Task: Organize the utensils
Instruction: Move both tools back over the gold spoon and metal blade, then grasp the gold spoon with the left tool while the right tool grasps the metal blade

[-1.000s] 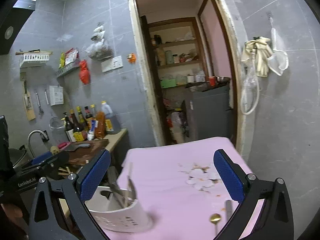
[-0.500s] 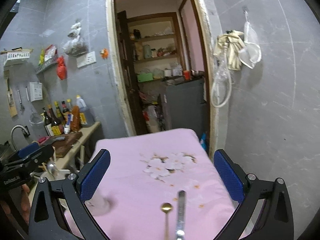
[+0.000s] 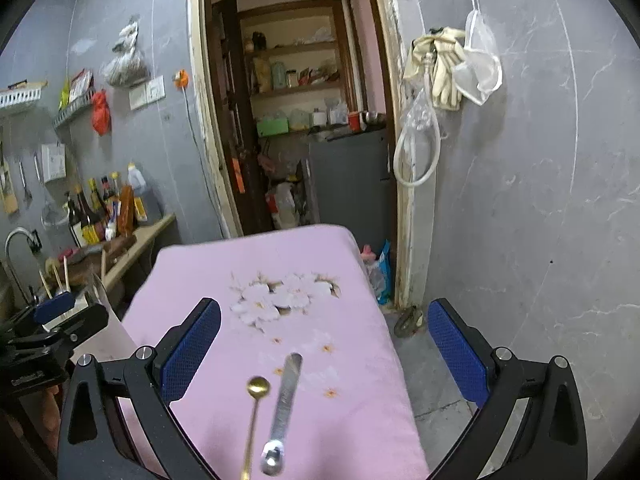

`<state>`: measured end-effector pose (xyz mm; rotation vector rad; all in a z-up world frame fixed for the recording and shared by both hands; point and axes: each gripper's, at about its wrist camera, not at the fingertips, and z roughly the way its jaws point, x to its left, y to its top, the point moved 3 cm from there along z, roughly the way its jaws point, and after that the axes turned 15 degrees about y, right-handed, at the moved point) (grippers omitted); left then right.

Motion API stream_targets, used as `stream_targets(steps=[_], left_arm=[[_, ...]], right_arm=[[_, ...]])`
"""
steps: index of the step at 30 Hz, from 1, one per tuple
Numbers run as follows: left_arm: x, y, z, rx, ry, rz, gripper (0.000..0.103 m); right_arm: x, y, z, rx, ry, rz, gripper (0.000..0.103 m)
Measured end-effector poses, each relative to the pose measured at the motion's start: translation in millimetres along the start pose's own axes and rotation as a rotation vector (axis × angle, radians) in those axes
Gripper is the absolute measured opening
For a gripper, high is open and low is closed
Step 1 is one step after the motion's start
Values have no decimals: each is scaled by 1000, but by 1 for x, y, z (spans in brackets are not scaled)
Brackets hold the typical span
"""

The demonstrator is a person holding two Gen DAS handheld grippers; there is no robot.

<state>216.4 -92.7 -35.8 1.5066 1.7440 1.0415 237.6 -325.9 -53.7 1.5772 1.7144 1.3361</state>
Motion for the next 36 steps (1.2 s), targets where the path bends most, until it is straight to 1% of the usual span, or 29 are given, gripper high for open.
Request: stream_targets(steps=[6,10,12,14,17,22,26,32,36], left_arm=[[-13,-27,28,71,23,-25,100],[-21,-42,49,132,-2,-12,100],[-25,-47,59,167,-15,-4,100],[-27,-53,69,195,-27,-3,98],[-31,-59,81,224,-39,18,90],[-36,-67,96,259,-50,28,83],[-35,-71,105,270,-38,23,83],[-29,-77,114,300,-38,-8,83],[-27,-78,119,313,-43,-22,82]], right_arm=[[-20,-36,29,94,23,-19,101],[-28,-62,46,164,41,-23,101],[-30,-71,52,183,41,-26,101],[-29,-79,61,213,42,-36,101],[-27,-87,74,249,40,-46,101],[-18,-99,96,307,46,-71,101],[-10,-108,109,356,53,-104,101],[-3,-115,122,434,33,-148,101],[4,-116,125,452,45,-163,101]])
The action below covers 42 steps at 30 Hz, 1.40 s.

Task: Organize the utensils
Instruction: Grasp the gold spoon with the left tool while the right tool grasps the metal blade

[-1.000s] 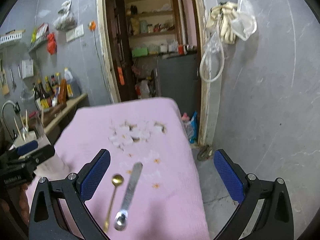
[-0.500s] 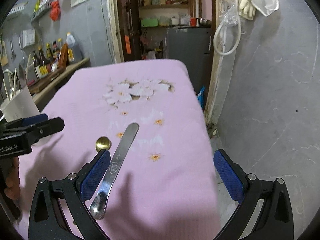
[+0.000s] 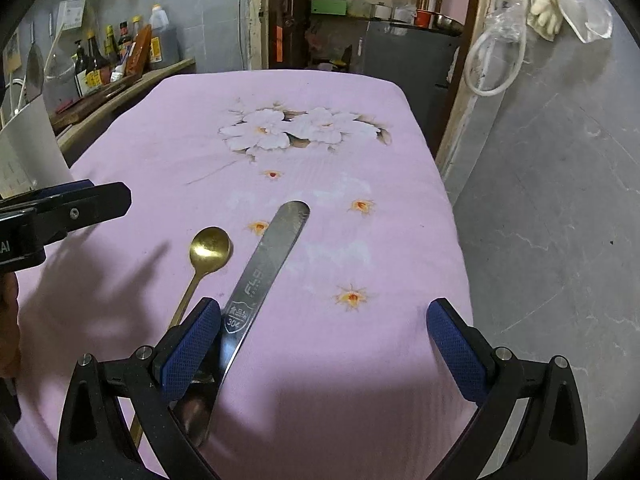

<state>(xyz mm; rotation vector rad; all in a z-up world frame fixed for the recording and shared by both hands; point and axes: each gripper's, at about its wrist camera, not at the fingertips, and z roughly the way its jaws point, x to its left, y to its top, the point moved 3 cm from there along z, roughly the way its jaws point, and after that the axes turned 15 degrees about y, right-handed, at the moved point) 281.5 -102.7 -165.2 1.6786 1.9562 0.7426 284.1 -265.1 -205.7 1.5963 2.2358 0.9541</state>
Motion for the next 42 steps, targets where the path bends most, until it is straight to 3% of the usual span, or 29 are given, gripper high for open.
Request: stream_targets(steps=[9,16,19,21,24,33,36,42], left_arm=[[-5,1,3,14,-23,27,74],[-24,-1,7,32,-94,88,64],[-38,-2,12,52,-140,136,58],[-46,-3,17,69,-163,162,54],[-56,-3,24,92,-199,195,48],[-70,0,31,119,-230,222,26],[-72,-1,31,124,-235,229,20],[-71,-2,32,131,-213,219,11]], right_arm=[[-11,-1,0,32,-68,16,101],[-40,-11,-14,22,-92,66,99],[-45,-11,-17,17,-87,60,87],[-47,-11,-18,11,-70,62,72],[-50,-9,-17,4,-36,65,58],[-65,10,-7,-37,139,55,47],[-72,19,-2,-46,197,69,34],[-67,34,26,25,223,34,32]])
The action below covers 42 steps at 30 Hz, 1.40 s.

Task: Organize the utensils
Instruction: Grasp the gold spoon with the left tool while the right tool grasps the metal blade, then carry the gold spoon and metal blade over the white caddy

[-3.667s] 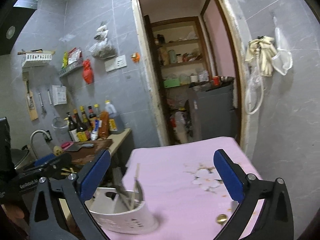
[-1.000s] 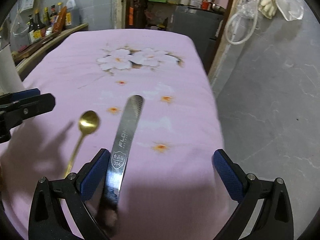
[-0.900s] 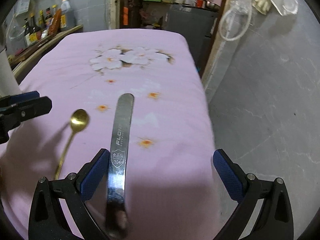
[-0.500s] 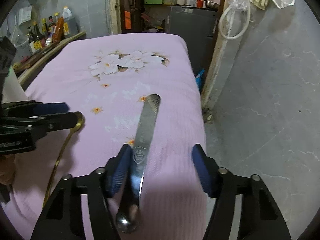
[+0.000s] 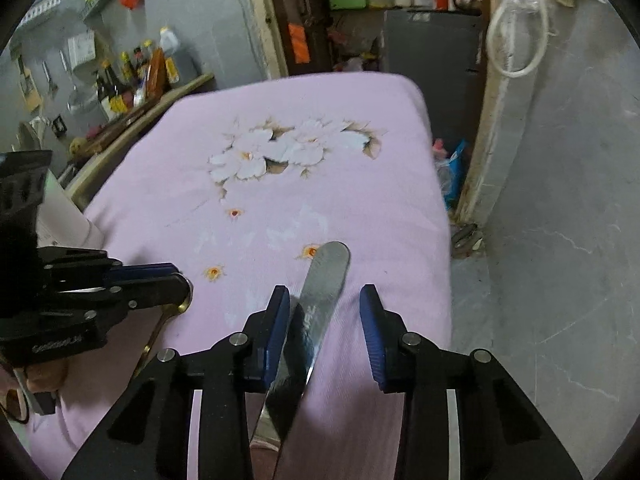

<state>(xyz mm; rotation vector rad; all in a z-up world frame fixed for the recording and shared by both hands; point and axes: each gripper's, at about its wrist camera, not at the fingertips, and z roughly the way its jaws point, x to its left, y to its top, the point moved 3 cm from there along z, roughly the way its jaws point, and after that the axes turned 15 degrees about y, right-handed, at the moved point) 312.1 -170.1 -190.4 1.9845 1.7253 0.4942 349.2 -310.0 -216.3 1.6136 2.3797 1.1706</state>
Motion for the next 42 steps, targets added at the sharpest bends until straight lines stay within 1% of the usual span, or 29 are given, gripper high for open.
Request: stream_targets(steps=[2,4,5,8,11,12,13,15,22,27,29,30,31,33,36,39,42], left_arm=[[-1,0,0,0,12,-2,10],[-1,0,0,1,23,-8,9],[-1,0,0,3,27,-12,9],[1,0,0,10,29,-36,8],[2,0,-1,17,36,-56,7],[3,0,-1,20,38,-61,7],[3,-1,-2,25,40,-71,6],[4,0,-4,30,47,-84,6],[8,-1,-16,37,74,-123,4],[11,0,-32,12,89,-125,3],[12,0,-38,6,95,-124,3],[13,0,-40,5,97,-125,3],[15,0,-43,5,97,-126,3],[18,0,-47,6,100,-129,3],[24,-1,-50,10,99,-137,3],[30,-3,-54,12,102,-149,3],[37,-3,-65,-3,110,-157,3]], right_arm=[[2,6,6,19,-6,-8,31],[1,7,4,25,-11,6,25],[-1,7,2,21,-1,25,22],[-9,6,-2,6,70,116,19],[-7,5,-1,8,103,145,17],[-5,4,-1,11,116,149,12],[-2,4,0,15,135,156,4],[3,4,-1,16,149,171,2],[18,-1,1,63,147,162,1],[24,-3,0,112,96,137,1],[29,0,2,144,59,105,1],[31,1,3,161,50,89,1],[34,1,7,197,45,77,1],[39,0,12,222,32,60,1],[47,0,10,216,5,48,1],[49,0,2,187,5,86,1],[56,4,-19,106,17,118,1]])
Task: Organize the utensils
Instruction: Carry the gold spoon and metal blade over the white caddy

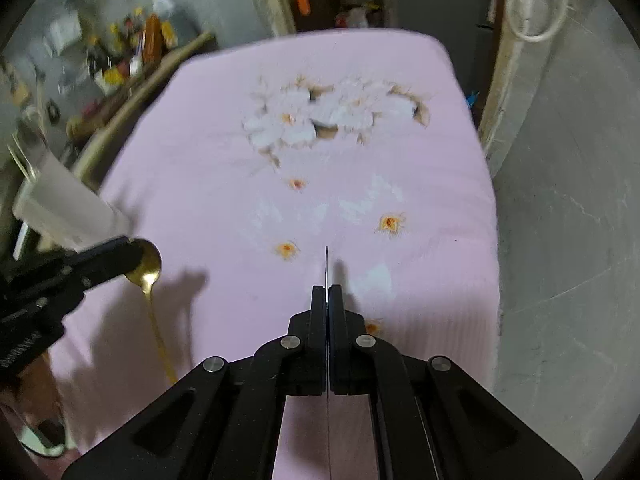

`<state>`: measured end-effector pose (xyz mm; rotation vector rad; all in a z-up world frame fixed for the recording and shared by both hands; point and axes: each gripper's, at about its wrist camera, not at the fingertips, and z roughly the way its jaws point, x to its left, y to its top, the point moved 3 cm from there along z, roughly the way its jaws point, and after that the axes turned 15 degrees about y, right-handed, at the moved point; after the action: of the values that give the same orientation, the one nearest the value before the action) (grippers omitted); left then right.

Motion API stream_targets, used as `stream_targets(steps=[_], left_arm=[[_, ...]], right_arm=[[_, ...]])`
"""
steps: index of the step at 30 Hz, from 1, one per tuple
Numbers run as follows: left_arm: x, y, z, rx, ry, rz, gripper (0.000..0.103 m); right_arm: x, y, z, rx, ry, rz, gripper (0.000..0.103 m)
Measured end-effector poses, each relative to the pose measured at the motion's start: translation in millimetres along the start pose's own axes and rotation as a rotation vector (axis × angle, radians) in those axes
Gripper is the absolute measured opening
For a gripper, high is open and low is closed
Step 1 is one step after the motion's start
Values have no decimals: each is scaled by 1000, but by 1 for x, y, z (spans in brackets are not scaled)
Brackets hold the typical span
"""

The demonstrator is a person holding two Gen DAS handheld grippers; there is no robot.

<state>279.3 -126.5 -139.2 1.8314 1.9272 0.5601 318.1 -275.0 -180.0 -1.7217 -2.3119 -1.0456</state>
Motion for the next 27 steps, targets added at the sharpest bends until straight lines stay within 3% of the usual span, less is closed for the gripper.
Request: stream_targets(steps=[8,15,27], left_arm=[[21,8,-48,-133,87,15,3],[45,21,-98,-249,124,35,3],[95,44,-147,-346,142,-11,3]], right_arm=[[39,2,-62,-261,-16,-11,1],[83,14,-92,-389,-23,-50,1],[176,51,-138,-561,-19,-195,1]])
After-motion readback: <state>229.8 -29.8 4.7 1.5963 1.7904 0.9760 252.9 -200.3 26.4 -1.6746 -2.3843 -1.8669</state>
